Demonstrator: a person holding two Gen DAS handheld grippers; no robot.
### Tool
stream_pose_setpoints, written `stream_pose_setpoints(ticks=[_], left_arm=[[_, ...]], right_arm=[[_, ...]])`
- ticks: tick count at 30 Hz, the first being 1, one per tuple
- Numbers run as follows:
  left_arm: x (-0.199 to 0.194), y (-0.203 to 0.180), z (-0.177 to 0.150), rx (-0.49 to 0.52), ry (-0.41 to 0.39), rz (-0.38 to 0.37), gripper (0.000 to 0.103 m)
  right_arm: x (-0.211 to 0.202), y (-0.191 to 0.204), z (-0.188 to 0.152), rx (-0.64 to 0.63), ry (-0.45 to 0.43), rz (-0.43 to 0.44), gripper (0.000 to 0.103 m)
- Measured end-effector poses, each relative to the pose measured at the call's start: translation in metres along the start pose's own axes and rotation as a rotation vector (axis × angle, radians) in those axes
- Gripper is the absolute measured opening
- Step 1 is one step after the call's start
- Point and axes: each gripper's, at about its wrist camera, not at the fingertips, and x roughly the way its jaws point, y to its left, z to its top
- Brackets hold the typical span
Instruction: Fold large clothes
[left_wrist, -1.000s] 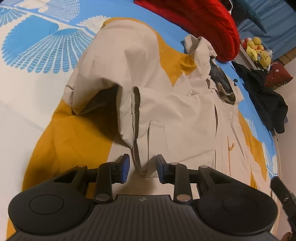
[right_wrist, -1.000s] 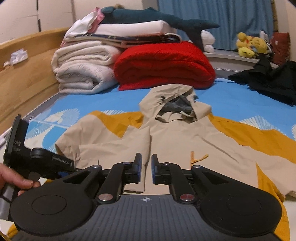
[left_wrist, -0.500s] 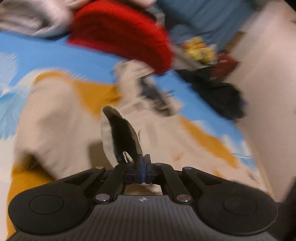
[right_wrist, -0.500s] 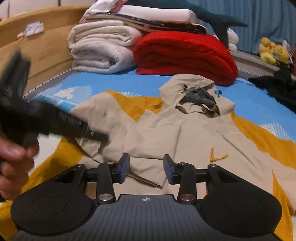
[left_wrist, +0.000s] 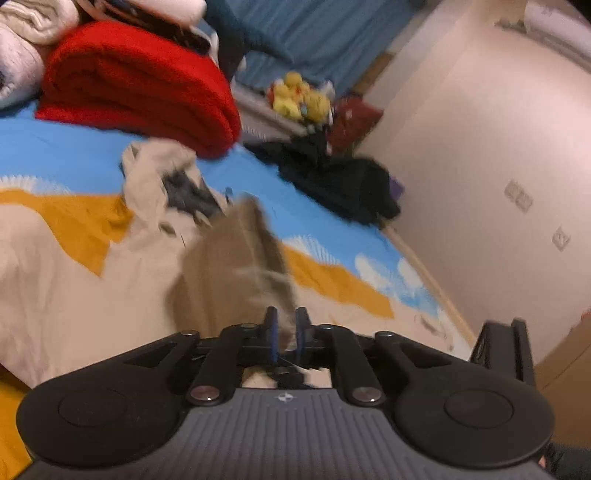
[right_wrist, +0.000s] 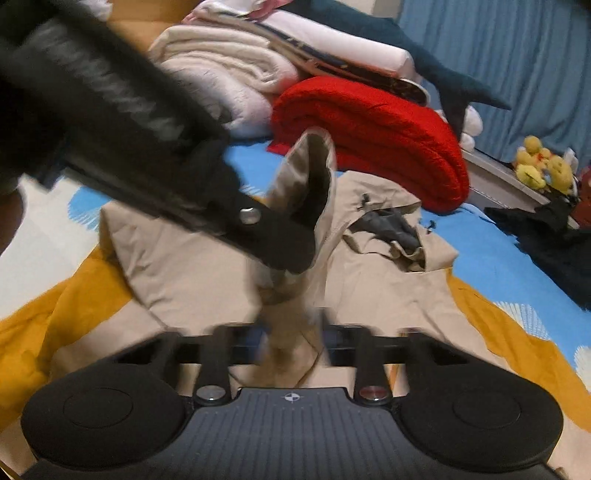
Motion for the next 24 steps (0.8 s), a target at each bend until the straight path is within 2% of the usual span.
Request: stream_pose_setpoints(ticks=[1,3,4,5,7,10,11,14,16,17,19,20,22,24], left_arm=[[-0.006,0.005,0.005,-0.008,-0.035,0.019,0.014],[-0.02,0.021,0.013,-0.045,-0.111,0.101,0.014],[-0.025,0.029,0.015,-0.057,-0.135,0.162,0.014],[-0.029,0.038,0.017,-0.06,-0.148,0.258,0.014],[-0.028,0.053,0.017,-0.044,-0.123,0.47,0.014],[-0.014,0.08,0.008,-0.073,0.024,0.698,0.014],[-0.01,0.089,0.003,-0.113,0.058,0.717,0.014],[0.003,0.111,-0.009,-0.23,0.154,0.645,0.015],[0.011,0.114,-0.015,-0.24,0.192,0.647,0.018],[0.017,0.116,-0.019,-0.225,0.228,0.667,0.018],[0.023,0.122,-0.026,-0.219,0.283,0.703,0.018],[0.022,0.128,-0.033,-0.236,0.29,0.72,0.018],[0.016,0.133,-0.033,-0.265,0.283,0.737,0.018],[0.014,0.13,-0.029,-0.27,0.248,0.716,0.018]], right_arm=[[0.0,-0.005,0.002,0.028,-0.012,-0.014,0.013],[-0.004,-0.025,0.006,0.108,-0.041,-0.076,0.012],[-0.007,-0.037,0.007,0.159,-0.053,-0.11,0.012],[-0.009,-0.052,0.007,0.224,-0.065,-0.144,0.012],[-0.013,-0.084,0.004,0.373,-0.073,-0.222,0.012],[-0.015,-0.119,-0.006,0.477,-0.078,-0.349,0.012],[-0.015,-0.128,-0.008,0.496,-0.077,-0.382,0.012],[-0.013,-0.152,-0.013,0.58,-0.073,-0.401,0.012],[-0.008,-0.161,-0.016,0.604,-0.054,-0.416,0.013],[-0.006,-0.166,-0.018,0.625,-0.043,-0.434,0.015],[-0.004,-0.172,-0.022,0.667,-0.02,-0.496,0.027],[-0.004,-0.176,-0.024,0.686,-0.009,-0.551,0.036],[-0.008,-0.177,-0.03,0.694,0.002,-0.648,0.038],[-0.009,-0.178,-0.031,0.702,-0.014,-0.652,0.038]])
